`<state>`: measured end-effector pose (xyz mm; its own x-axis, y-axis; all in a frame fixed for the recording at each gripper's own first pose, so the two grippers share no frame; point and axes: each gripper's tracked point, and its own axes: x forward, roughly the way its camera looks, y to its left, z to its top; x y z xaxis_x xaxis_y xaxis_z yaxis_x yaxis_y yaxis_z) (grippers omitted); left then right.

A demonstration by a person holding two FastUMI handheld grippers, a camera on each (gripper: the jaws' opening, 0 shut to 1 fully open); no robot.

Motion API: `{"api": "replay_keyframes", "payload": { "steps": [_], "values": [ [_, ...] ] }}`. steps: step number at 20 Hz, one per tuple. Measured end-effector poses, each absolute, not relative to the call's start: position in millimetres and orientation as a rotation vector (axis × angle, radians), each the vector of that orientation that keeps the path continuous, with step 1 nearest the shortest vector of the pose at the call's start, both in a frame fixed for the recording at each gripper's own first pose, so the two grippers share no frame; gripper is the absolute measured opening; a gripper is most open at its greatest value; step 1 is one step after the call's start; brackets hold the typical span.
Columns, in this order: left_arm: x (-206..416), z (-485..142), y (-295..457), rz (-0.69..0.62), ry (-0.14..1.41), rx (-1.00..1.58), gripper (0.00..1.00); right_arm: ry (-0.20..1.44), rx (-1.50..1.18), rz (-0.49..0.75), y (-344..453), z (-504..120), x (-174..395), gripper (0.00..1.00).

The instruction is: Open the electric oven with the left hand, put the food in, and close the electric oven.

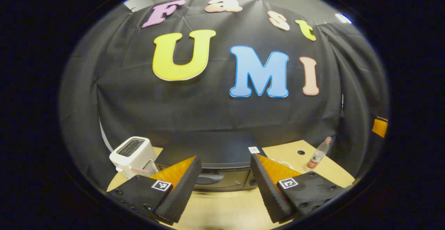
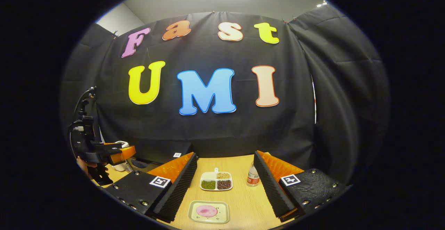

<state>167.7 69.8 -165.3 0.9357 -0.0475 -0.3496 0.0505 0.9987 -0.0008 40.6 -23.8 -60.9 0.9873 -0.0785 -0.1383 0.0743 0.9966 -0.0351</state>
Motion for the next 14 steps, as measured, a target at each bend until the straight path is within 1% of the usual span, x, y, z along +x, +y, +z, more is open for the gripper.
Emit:
{"api": "replay_keyframes", "payload": {
  "steps": [2, 3, 4, 5, 6, 7, 8, 9, 10, 11, 12, 13, 14],
  "values": [
    [182.2, -191.1, 78.5, -0.047, 0.392, 0.011, 1.0, 0.161, -0.035, -0.092, -27.3, -69.6, 39.3, 0.99],
    [189.9, -206.1, 83.2, -0.042, 0.415, 0.006, 0.96, 0.169, -0.036, -0.099, -28.5, -72.1, 38.9, 0.99],
    [195.6, -219.4, 88.3, -0.036, 0.436, -0.003, 0.96, 0.178, -0.038, -0.107, -29.9, -75.7, 38.4, 0.99],
    [199.5, -232.7, 94.2, -0.023, 0.459, -0.008, 0.92, 0.185, -0.04, -0.114, -30.9, -77.3, 37.7, 0.99],
    [204.9, -243.8, 99.7, -0.011, 0.475, -0.009, 1.0, 0.189, -0.042, -0.119, -32.6, -79.3, 36.7, 0.99],
    [209.1, -252.2, 102.4, -0.006, 0.485, -0.01, 0.96, 0.194, -0.045, -0.126, -34.1, -80.2, 36.1, 0.99],
    [213.1, -257.2, 105.0, -0.004, 0.493, -0.007, 1.0, 0.197, -0.049, -0.132, -35.0, -81.0, 35.8, 0.99],
    [218.1, -261.8, 107.5, -0.002, 0.496, -0.003, 0.96, 0.198, -0.053, -0.138, -36.6, -81.0, 35.4, 0.99],
    [221.6, -265.6, 108.1, -0.01, 0.5, -0.001, 0.96, 0.199, -0.055, -0.141, -37.8, -81.7, 35.3, 0.99],
    [222.1, -272.0, 107.1, -0.014, 0.504, 0.0, 1.0, 0.199, -0.057, -0.144, -38.1, -81.8, 35.8, 0.99],
    [223.5, -276.7, 108.6, -0.012, 0.513, 0.005, 0.96, 0.196, -0.062, -0.149, -38.8, -82.1, 35.3, 0.99],
    [224.4, -278.7, 109.4, -0.013, 0.507, 0.019, 1.0, 0.19, -0.069, -0.148, -37.5, -80.9, 35.5, 0.99],
    [228.3, -280.2, 110.0, -0.015, 0.504, 0.039, 1.0, 0.186, -0.077, -0.145, -35.6, -80.7, 36.6, 0.99]
  ]
}}
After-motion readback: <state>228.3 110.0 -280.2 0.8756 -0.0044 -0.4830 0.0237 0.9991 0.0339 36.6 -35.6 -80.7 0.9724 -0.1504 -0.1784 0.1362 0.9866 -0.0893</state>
